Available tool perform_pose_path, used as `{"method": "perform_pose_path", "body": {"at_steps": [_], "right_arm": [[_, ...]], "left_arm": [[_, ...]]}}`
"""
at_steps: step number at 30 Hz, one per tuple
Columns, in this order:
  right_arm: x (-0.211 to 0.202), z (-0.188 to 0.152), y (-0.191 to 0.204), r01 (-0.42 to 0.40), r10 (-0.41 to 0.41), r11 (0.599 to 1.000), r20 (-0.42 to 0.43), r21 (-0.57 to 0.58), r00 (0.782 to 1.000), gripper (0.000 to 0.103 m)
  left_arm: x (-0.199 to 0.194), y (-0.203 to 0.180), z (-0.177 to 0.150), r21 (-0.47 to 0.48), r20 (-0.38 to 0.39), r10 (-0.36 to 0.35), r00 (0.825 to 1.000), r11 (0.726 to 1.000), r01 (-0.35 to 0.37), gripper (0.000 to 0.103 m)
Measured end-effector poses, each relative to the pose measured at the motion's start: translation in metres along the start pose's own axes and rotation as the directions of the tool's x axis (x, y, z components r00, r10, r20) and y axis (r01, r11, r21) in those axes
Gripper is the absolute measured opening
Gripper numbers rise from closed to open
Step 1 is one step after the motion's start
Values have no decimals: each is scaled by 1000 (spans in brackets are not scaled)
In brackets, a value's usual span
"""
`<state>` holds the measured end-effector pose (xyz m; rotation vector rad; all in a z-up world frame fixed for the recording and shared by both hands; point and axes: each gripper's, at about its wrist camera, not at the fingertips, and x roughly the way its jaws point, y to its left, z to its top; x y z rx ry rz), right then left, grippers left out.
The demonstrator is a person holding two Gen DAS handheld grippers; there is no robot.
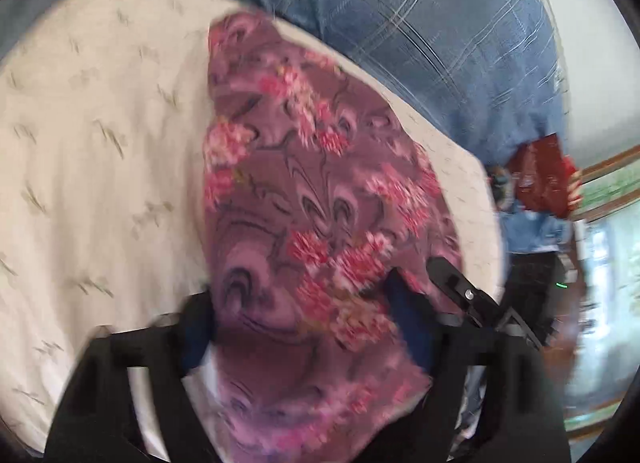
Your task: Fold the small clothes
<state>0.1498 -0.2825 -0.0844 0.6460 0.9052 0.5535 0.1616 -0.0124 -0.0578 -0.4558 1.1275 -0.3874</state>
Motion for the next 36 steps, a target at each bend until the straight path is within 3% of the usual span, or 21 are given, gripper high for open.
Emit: {"method": "perform_pose_path", "body": {"at_steps": [3, 14, 16, 20, 22, 24, 25, 28, 31, 33, 36], "right_arm": [[-7, 0, 9, 25, -23, 999, 42, -46, 999, 37], [-23, 23, 72, 16, 22, 979, 183, -204, 983, 34], [-17, 30, 76, 37, 8, 975, 196, -220, 981, 34], [10, 37, 62, 113, -81, 976, 170, -185, 982, 34], [28, 37, 45, 155, -137, 975, 119, -157, 983, 39], [40, 33, 28, 185, -175, 974, 86, -128, 981, 56], [39, 31, 22, 185, -175, 976, 98, -114, 980, 61], [32, 29, 13, 139, -128, 984, 100, -111, 987, 63], [19, 21, 12, 154, -142, 979, 93, -130, 985, 68], [8, 9, 12, 167, -154, 972, 88, -168, 984, 71], [-6, -16, 16, 217, -201, 943, 88, -252, 976, 72]], "left_arm": [[-6, -4, 3, 36, 26, 35, 999, 999, -36, 31], [-55, -4, 38, 69, 201, -3, 980, 998, -11, 31], [-52, 2, 44, 66, 201, 22, 979, 997, -36, 31], [-19, 19, 50, 46, 155, 145, 977, 987, -154, 32], [-1, 39, 47, 25, 117, 198, 973, 979, -202, 44], [3, 53, 44, -8, 129, 188, 974, 982, -189, 69], [2, 57, 44, -20, 137, 193, 972, 981, -192, 73], [-5, 59, 40, -8, 139, 191, 972, 981, -192, 75], [-17, 55, 29, 31, 167, 216, 962, 974, -224, 78], [-24, 49, 16, 53, 195, 258, 946, 961, -273, 84], [-33, 37, -8, 106, 244, 326, 913, 927, -359, 84]]}}
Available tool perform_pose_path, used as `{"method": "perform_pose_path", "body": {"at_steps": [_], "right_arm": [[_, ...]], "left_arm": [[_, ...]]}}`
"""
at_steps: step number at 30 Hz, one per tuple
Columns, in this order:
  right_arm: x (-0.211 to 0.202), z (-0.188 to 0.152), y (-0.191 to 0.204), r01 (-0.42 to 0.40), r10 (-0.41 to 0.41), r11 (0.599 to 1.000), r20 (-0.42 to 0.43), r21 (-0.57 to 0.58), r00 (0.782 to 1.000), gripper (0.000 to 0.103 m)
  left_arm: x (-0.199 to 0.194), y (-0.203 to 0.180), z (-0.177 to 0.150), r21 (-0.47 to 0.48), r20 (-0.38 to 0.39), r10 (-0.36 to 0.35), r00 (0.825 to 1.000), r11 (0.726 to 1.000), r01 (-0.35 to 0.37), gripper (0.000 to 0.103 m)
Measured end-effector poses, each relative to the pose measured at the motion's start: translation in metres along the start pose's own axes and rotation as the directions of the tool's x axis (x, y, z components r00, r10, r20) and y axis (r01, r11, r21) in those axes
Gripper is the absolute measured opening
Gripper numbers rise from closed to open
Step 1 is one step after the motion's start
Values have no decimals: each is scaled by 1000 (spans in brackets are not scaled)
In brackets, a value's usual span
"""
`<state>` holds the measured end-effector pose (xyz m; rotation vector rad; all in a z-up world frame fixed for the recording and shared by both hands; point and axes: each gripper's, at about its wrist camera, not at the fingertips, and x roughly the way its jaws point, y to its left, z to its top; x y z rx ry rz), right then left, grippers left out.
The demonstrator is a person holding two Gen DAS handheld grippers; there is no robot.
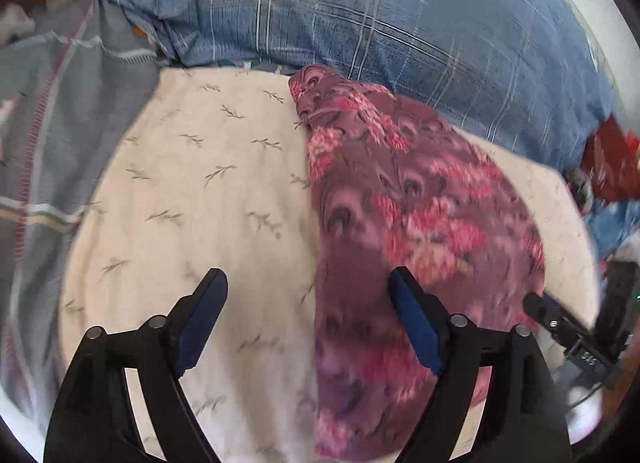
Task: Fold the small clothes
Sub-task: 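Release the garment with both grippers and pull them back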
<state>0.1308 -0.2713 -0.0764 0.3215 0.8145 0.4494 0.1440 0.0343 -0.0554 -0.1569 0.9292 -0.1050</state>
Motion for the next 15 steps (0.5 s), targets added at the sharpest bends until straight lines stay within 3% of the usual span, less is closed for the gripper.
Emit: {"method": "perform_pose_path", "body": {"at_steps": [4, 8, 11, 15], "right_arm": [[-14, -21, 21, 159, -165, 977, -36, -141, 986, 74], [-23, -32, 33, 308, -325, 935, -83, -175, 942, 92], [-35, -34, 34, 342, -357, 930, -106, -137, 928, 92], [-50, -41, 38, 390, -402, 914, -112, -116, 909, 96]], "left_arm": [[-15, -11, -22, 73, 32, 88, 996, 993, -90, 84], [-30, -17, -46, 149, 68, 169, 983, 973, -178, 84], [-40, -21, -61, 197, 87, 194, 977, 958, -208, 84], [-51, -21, -76, 216, 92, 182, 979, 956, -198, 84]]}}
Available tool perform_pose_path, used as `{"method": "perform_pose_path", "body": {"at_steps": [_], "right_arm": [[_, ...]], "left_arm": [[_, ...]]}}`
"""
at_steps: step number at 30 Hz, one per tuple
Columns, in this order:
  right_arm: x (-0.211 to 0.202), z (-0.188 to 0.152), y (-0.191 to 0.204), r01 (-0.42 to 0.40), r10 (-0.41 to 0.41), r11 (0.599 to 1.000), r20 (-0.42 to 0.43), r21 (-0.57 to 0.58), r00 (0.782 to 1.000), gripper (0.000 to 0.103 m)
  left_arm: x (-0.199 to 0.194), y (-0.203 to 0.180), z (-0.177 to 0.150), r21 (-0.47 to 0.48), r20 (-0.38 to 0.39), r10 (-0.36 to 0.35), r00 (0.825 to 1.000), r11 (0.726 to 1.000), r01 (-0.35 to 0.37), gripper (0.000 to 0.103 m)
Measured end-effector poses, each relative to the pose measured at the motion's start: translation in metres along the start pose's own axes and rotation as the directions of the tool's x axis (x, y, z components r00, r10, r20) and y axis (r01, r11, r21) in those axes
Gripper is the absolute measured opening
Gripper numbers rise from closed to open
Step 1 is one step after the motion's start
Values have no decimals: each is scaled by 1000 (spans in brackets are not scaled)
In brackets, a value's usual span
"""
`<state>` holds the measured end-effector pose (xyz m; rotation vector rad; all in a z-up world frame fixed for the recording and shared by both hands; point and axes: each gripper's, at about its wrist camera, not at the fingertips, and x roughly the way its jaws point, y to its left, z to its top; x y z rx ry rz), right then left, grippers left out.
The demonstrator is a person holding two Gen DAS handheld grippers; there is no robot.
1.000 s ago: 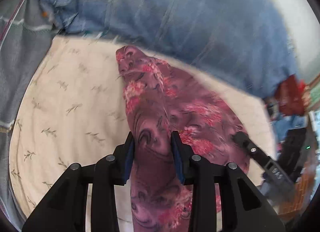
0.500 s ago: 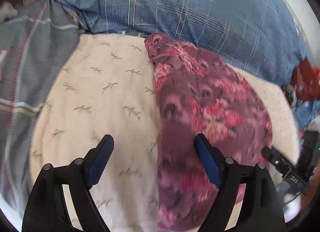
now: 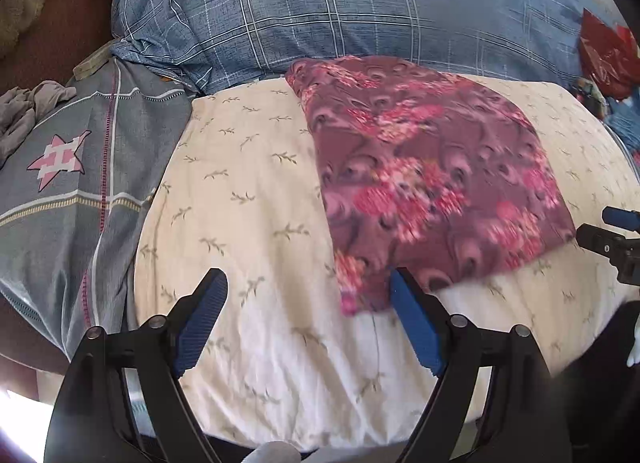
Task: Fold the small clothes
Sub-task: 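Release the garment with both grippers and pull them back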
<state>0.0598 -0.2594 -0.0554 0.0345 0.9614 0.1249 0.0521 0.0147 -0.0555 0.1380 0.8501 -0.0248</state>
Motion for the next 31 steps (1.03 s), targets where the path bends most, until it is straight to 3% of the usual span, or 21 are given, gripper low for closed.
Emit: {"method": "perform_pose_path", "body": {"at_steps": [10, 20, 23, 31], "right_arm": [[-34, -19, 11, 105, -102, 994, 81, -32, 991, 96], [-57, -23, 15, 114, -110, 993, 127, -27, 986, 96], [-58, -23, 17, 113, -108, 993, 129, -31, 986, 96], [-55, -24, 22, 111, -106, 993, 127, -33, 986, 96]], "left_arm": [[-25, -21, -25, 107, -12, -30, 999, 994, 31, 84], [-45, -39, -38, 178, -12, -83, 997, 981, 83, 84], [-52, -44, -40, 205, 20, -93, 996, 975, 87, 84], [-55, -50, -38, 179, 17, -119, 993, 977, 114, 84]]}}
